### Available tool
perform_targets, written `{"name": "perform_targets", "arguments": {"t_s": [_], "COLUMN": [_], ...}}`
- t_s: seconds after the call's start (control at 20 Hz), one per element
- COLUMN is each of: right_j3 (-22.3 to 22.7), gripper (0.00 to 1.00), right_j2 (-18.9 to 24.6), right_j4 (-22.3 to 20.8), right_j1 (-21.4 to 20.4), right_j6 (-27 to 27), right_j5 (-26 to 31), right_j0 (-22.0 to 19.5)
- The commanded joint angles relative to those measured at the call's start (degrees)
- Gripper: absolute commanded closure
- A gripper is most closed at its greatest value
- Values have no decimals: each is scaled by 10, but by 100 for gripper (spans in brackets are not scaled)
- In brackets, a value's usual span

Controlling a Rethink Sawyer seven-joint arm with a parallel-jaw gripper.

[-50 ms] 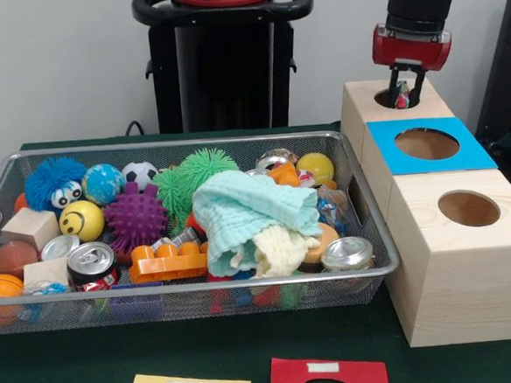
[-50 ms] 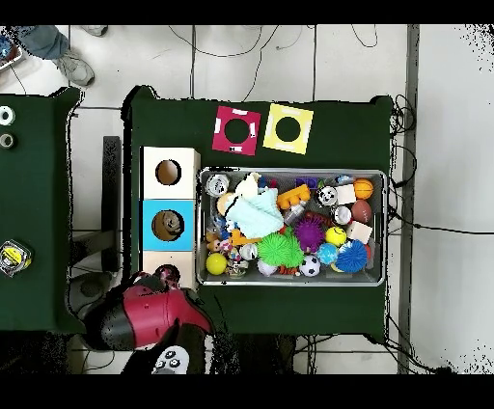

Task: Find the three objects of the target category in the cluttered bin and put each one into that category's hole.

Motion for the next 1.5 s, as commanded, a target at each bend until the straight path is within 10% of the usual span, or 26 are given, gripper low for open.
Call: {"name": "perform_targets", "arguments": {"t_s": [0.05,1.25,1.3,1.5], "right_j3": [15,-13,-11,-37], "gripper": [0,0,100,100], "right_j2": [10,40,41,8], "right_j4": [18,-17,-19,-37], "right_j1": [3,-38,-38,-28], "right_j6": [83,11,15,20], "right_j5": [13,91,91,92], "right_j0": [-17,-105,-106,-78]}}
